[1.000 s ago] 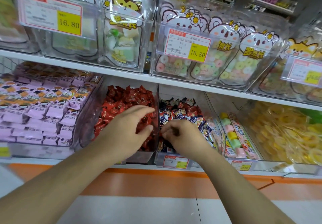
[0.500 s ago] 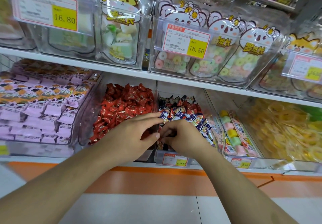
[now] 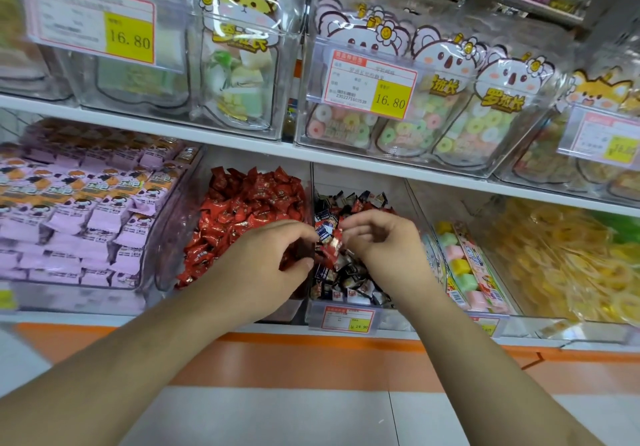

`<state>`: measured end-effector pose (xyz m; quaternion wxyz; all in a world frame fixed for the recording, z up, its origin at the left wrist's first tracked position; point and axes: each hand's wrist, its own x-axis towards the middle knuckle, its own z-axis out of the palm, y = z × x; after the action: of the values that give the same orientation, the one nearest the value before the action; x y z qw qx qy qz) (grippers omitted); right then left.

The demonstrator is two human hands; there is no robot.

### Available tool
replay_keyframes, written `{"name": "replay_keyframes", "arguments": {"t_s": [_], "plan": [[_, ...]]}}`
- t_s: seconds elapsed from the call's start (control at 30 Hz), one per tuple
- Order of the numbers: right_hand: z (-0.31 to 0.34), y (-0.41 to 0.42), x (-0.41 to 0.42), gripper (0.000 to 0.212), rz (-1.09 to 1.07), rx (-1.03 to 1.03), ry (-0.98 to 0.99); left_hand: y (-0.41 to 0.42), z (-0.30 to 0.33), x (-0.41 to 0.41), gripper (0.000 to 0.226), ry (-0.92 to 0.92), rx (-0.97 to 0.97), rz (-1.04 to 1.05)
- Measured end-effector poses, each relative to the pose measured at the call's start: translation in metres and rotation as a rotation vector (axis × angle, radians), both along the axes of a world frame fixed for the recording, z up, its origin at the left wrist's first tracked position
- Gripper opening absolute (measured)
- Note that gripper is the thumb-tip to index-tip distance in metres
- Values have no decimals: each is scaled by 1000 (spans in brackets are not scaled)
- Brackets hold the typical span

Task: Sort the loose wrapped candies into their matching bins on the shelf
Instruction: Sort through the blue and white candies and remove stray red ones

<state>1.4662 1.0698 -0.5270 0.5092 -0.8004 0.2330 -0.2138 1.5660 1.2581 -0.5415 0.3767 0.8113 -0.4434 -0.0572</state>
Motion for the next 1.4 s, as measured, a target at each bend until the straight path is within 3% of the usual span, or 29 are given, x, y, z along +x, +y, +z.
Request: {"name": "replay_keyframes", "arguments": {"t_s": [0.17, 0.27, 0.37, 0.5, 0.6, 0.73, 0.87, 1.07, 1.27, 1.4], "plan": [[22, 20, 3, 18, 138, 132, -137, -3, 18, -7, 23, 302, -167, 44], [21, 26, 9, 18, 137, 150, -140, 1, 19, 1, 21, 230, -146, 162], [2, 15, 12, 27, 83, -122, 33, 11, 14, 9, 34, 35, 22, 260], [-26, 1, 16, 26, 160, -526, 400, 14, 6, 6, 62, -103, 143, 78], [-40, -2, 21, 22, 144, -578, 447, 7, 0, 2, 61, -93, 177, -56], [-46, 4, 26, 13, 112, -620, 432, 2, -5, 0, 61, -36, 162, -66], [-44, 3, 24, 30, 43, -554, 404, 5, -6, 1, 60, -15, 138, -51], [-17, 0, 7, 22, -69, -429, 185, 4, 1, 0, 47, 36, 22, 80], [17, 23, 4, 12, 143, -26, -47, 0, 16, -5, 27, 217, -191, 119], [11, 25, 9, 13, 181, 98, -71, 5, 20, -1, 9, 142, -226, 220]]}}
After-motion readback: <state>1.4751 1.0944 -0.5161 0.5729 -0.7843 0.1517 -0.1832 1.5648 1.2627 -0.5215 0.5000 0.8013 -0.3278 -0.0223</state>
